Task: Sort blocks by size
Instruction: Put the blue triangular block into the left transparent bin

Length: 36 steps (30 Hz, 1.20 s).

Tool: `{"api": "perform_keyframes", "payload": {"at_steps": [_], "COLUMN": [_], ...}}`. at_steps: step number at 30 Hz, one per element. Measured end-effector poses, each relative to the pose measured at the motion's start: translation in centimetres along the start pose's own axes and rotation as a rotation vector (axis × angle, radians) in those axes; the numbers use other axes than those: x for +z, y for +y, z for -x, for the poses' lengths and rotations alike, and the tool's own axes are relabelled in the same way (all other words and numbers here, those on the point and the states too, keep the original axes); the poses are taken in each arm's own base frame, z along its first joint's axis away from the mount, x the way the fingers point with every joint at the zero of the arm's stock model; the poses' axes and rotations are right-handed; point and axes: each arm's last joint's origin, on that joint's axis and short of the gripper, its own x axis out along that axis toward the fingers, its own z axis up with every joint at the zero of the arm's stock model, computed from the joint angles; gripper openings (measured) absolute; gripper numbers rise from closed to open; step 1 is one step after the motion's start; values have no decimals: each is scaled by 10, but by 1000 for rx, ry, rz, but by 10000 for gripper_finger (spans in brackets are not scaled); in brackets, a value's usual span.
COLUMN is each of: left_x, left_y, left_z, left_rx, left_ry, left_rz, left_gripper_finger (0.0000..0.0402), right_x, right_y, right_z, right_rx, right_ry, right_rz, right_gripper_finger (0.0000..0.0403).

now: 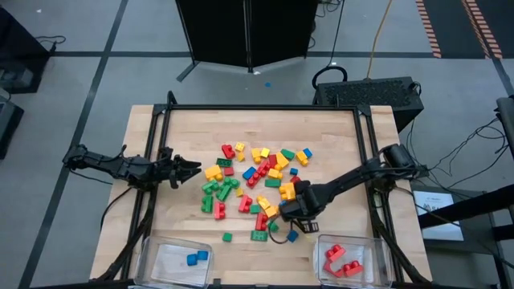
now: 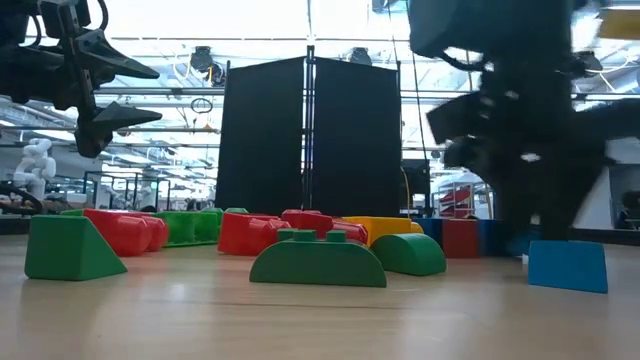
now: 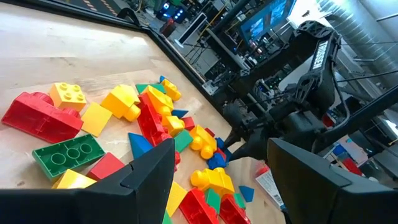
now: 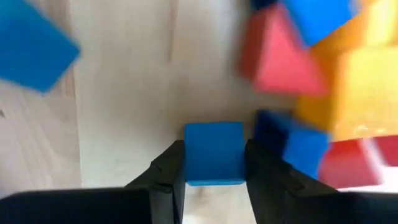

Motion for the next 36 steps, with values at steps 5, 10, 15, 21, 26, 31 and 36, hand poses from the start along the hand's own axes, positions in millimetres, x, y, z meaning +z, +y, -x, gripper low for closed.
{"api": "perform_keyframes", "payload": {"at_steps": [5, 10, 15, 21, 26, 31, 36], "left_x": [0, 1, 1, 1, 1, 1, 1], "left_y": [0, -1, -1, -1, -1, -1, -1], "left_z": [0, 0, 0, 0, 0, 0, 0], "left_rx": [-4, -11, -10, -10, -13, -14, -13], "left_ry": [-4, -11, -10, -10, -13, -14, -13], "left_rz": [4, 9, 32, 34, 38, 40, 39], "left_gripper_finger": [255, 255, 255, 255, 255, 255, 255], "right_x": [25, 62, 97, 130, 169, 213, 245], "right_y": [-10, -11, -4, 3, 16, 36, 49], "right_z": [27, 77, 132, 148, 129, 118, 102], "right_rx": [19, 68, 157, 222, 282, 400, 494], "right_ry": [-103, -344, -740, -1012, -1014, -1064, -1105], "right_rz": [-31, -60, -64, -65, 9, 141, 217], "right_gripper_finger": [111, 111, 111, 111, 111, 111, 111]}}
